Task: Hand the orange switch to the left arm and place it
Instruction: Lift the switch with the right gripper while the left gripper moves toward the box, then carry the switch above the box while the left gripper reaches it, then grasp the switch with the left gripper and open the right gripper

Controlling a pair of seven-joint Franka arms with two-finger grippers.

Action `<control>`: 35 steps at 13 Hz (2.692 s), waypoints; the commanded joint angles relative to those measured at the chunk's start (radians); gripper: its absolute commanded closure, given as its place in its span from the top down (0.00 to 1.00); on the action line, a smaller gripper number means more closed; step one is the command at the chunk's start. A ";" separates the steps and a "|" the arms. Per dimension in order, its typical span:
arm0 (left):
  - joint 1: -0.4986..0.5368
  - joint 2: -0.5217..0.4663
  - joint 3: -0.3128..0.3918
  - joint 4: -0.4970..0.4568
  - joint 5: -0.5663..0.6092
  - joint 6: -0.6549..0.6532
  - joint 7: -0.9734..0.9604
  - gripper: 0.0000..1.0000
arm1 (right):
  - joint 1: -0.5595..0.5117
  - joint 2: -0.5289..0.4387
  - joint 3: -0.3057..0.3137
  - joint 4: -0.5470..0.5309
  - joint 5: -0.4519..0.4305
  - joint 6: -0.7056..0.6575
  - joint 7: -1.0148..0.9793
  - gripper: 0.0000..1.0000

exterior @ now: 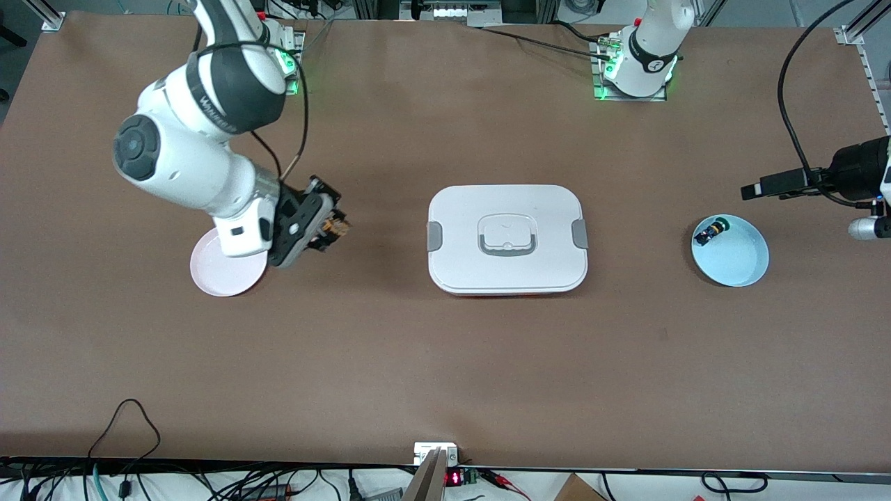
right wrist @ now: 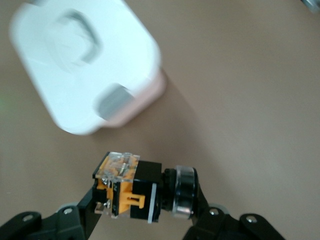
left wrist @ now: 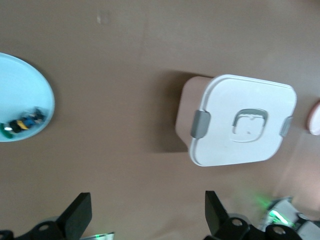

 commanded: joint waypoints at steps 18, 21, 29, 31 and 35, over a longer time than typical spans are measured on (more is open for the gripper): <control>-0.099 -0.003 -0.376 -0.380 -1.174 0.511 -0.047 1.00 | 0.161 0.155 0.021 0.064 1.267 0.151 -1.063 0.13; -0.105 -0.016 -0.417 -0.379 -1.222 0.553 -0.041 1.00 | 0.165 0.155 0.021 0.064 1.283 0.151 -1.061 0.13; -0.110 -0.025 -0.507 -0.374 -1.261 0.654 0.011 0.90 | 0.178 0.162 0.021 0.064 1.286 0.160 -1.063 0.13; -0.108 -0.025 -0.507 -0.377 -1.261 0.654 0.014 0.78 | 0.180 0.162 0.019 0.064 1.289 0.166 -1.063 0.13; -0.107 -0.030 -0.507 -0.383 -1.261 0.651 0.062 0.12 | 0.181 0.162 0.019 0.064 1.289 0.180 -1.063 0.13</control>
